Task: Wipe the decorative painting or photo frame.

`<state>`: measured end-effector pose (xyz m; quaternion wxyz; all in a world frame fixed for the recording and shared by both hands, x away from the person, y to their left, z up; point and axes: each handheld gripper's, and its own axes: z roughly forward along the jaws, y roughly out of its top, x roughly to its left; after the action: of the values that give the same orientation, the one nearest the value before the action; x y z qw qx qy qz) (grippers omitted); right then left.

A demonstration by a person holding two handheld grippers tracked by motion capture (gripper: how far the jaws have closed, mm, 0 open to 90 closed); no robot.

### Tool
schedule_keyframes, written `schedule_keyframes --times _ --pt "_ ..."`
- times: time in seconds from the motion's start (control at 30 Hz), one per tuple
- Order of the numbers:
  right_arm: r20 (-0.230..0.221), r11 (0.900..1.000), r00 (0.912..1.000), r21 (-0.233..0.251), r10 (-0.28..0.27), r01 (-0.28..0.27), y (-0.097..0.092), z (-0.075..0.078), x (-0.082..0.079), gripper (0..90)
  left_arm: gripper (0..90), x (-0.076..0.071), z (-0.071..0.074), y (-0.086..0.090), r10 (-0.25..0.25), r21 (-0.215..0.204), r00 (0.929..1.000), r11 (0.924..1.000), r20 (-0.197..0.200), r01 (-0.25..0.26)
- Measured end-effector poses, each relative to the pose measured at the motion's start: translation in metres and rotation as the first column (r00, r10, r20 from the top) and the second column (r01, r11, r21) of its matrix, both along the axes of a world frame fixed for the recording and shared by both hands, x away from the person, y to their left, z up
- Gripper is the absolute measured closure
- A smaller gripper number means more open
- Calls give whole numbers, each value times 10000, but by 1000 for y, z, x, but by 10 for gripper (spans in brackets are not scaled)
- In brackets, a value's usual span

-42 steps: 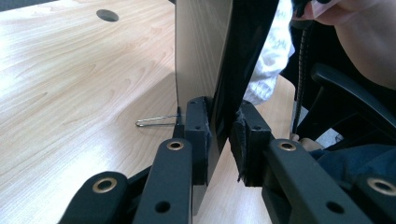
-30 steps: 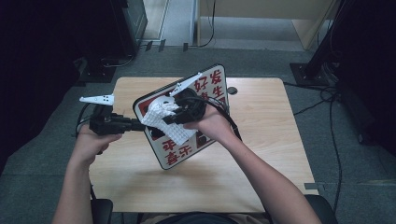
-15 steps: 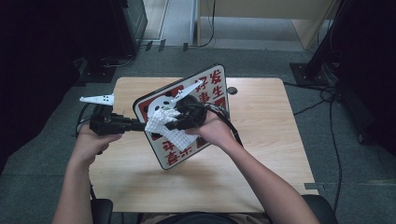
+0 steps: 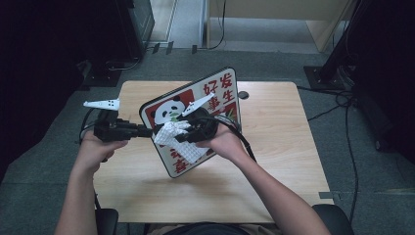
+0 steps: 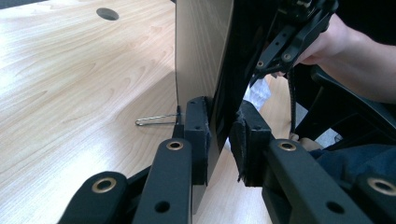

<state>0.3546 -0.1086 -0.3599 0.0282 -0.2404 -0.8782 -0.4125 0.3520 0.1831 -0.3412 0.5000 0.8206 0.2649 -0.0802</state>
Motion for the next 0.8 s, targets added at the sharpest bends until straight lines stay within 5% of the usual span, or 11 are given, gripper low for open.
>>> schedule_keyframes --times 0.8 --pt "-266 10000 9996 -51 -34 32 -7 -43 -11 797 771 0 0 0 -15 -1 10000 10000 -34 15"
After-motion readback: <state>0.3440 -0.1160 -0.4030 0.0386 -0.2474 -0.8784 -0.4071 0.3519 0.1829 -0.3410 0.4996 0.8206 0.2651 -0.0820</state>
